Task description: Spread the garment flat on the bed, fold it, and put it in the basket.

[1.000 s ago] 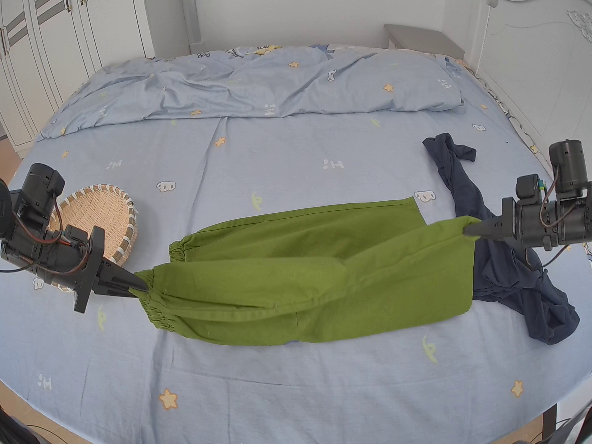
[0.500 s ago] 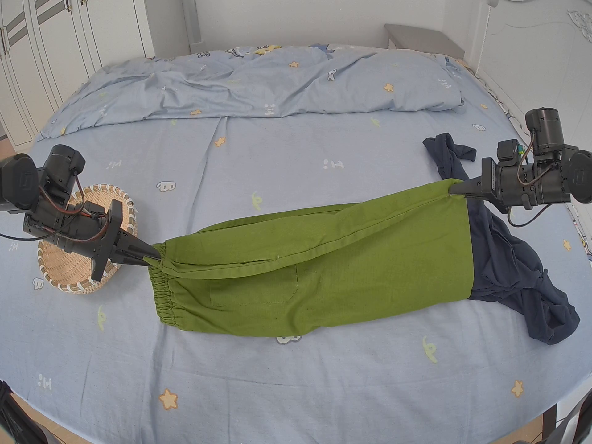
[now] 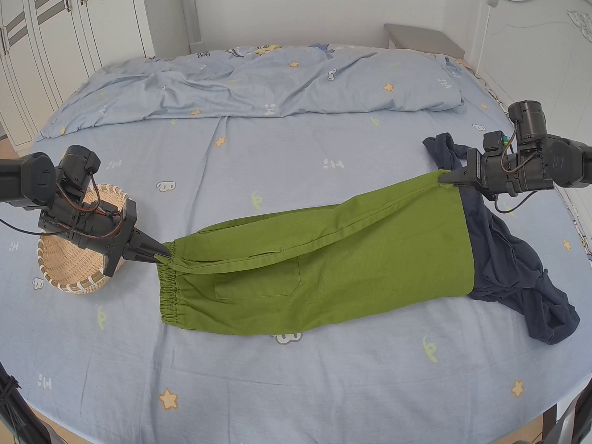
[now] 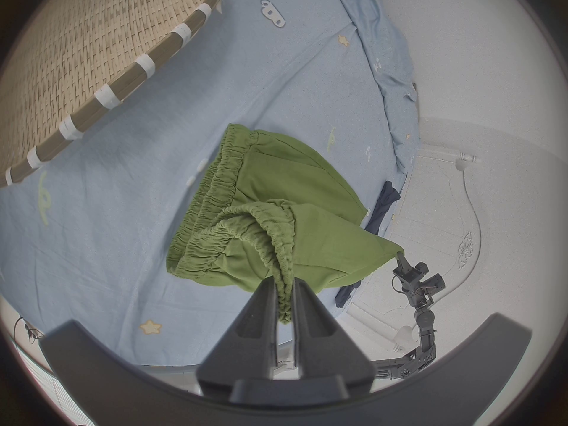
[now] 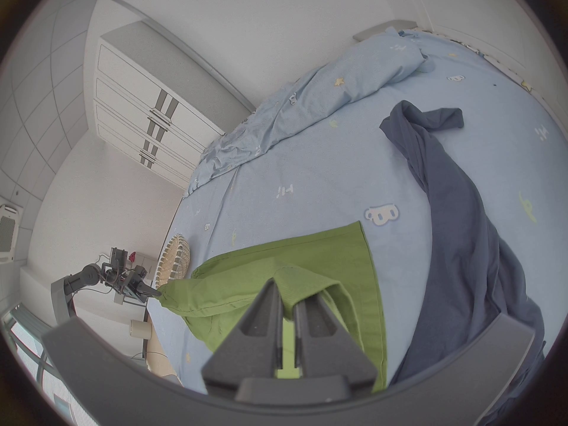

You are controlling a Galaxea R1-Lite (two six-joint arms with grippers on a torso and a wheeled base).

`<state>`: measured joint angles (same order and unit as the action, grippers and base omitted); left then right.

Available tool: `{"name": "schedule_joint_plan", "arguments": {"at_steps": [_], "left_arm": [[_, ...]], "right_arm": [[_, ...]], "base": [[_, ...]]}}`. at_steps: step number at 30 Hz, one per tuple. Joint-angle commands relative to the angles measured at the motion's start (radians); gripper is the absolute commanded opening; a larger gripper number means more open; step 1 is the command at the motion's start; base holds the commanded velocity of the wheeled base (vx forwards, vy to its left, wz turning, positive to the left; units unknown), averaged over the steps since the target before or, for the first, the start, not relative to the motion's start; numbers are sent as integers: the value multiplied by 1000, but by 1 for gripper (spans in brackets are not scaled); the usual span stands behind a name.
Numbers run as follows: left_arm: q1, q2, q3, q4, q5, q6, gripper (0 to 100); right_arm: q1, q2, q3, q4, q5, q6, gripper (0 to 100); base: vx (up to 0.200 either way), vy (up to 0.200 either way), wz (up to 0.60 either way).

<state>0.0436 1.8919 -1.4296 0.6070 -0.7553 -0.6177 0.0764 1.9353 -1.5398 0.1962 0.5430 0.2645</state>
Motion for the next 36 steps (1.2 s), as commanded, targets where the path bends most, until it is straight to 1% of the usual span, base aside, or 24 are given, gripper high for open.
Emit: {"name": "schedule_joint_plan", "arguments": {"at_steps": [1, 6, 13, 16, 22, 28, 36], "left_arm": [[9, 27, -9, -1, 2, -1, 0], [15, 27, -15, -6, 4, 1, 0], [12, 50, -22, -13, 4, 4, 0], [13, 59, -46, -7, 4, 6, 0], [18, 81, -60, -13, 4, 6, 0], [21, 85, -71, -12, 4, 7, 0], [53, 85, -86, -13, 4, 10, 0]], "right_arm": [[10, 40, -37, 6, 0, -19, 0], [14, 68, -57, 5, 0, -44, 0], [11, 100, -83, -4, -9, -42, 0], [0, 102, -94, -9, -6, -41, 0], [-6, 123, -95, -57, -9, -31, 0], [-6, 113, -94, -52, -8, -28, 0], [3, 40, -57, -54, -8, -19, 0]], "base": [[0, 0, 0], [0, 0, 0], [0, 0, 0], [0, 0, 0], [0, 0, 0], [0, 0, 0], [0, 0, 0]]}}
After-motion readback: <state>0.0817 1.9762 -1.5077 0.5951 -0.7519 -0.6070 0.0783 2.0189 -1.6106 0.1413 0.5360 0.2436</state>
